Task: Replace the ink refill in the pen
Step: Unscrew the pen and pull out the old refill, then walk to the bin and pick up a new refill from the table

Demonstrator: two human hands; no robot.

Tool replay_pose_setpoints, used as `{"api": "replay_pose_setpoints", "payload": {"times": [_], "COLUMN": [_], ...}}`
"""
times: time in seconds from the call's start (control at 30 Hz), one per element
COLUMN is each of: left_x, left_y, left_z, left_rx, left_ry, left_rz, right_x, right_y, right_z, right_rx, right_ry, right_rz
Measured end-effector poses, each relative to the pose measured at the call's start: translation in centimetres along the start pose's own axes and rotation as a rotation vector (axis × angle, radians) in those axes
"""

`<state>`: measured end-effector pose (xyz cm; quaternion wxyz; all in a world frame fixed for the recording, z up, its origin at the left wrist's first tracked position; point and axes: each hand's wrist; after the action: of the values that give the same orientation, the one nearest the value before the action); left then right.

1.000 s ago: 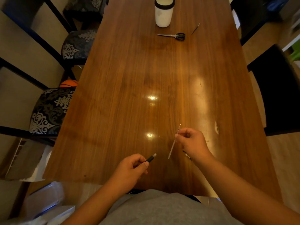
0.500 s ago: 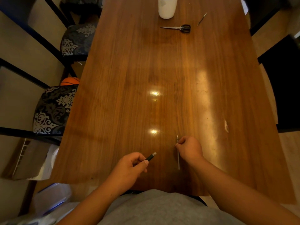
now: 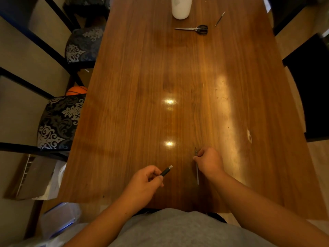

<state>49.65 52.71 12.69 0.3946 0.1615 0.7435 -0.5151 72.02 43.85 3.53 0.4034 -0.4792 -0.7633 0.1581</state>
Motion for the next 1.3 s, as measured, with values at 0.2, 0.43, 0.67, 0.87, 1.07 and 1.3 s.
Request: {"api": "replay_pose_setpoints", "payload": {"times": [0.2, 0.43, 0.67, 0.87, 1.07, 1.3], "left_x": [0.9, 1.6, 1.5, 1.2, 1.4, 1.6], "left_y": [0.9, 3.9, 7.7, 10.1, 11.8, 12.5], "left_z": [0.6, 2.6, 4.7, 5.2, 5.2, 5.0], "left_rx": [-0.058, -0.101, -0.161, -0.127, -0.1, -0.057], "left_ry": [0.013, 0.164, 0.555, 0.779, 0.943, 0.966], "left_rz": [-0.004, -0.05, -0.027, 0.033, 0.105, 0.132], "right_x": [-0.9, -7.1, -12.4, -13.0, -13.2, -13.3], "right_y": [-2.4, -6.3, -8.0, -7.9, -7.8, -7.7], "right_z": [-1.5, -5.3, -5.3, -4.7, -4.5, -4.3], "right_rx": [-0.011, -0.086, 0.06, 0.048, 0.037, 0.019], "right_ry": [0.132, -0.22, -0.469, -0.455, -0.453, -0.434], "right_rz": [-0.08, -0.126, 0.027, 0.027, 0.032, 0.045]}}
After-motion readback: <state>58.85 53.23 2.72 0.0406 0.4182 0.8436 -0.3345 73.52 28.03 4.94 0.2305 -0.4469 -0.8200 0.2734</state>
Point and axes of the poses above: each hand's wrist, its own y-axis towards the middle knuckle, its own z-axis out of the palm, x = y × z, and after that the axes turned 8 degrees about x, right-handed
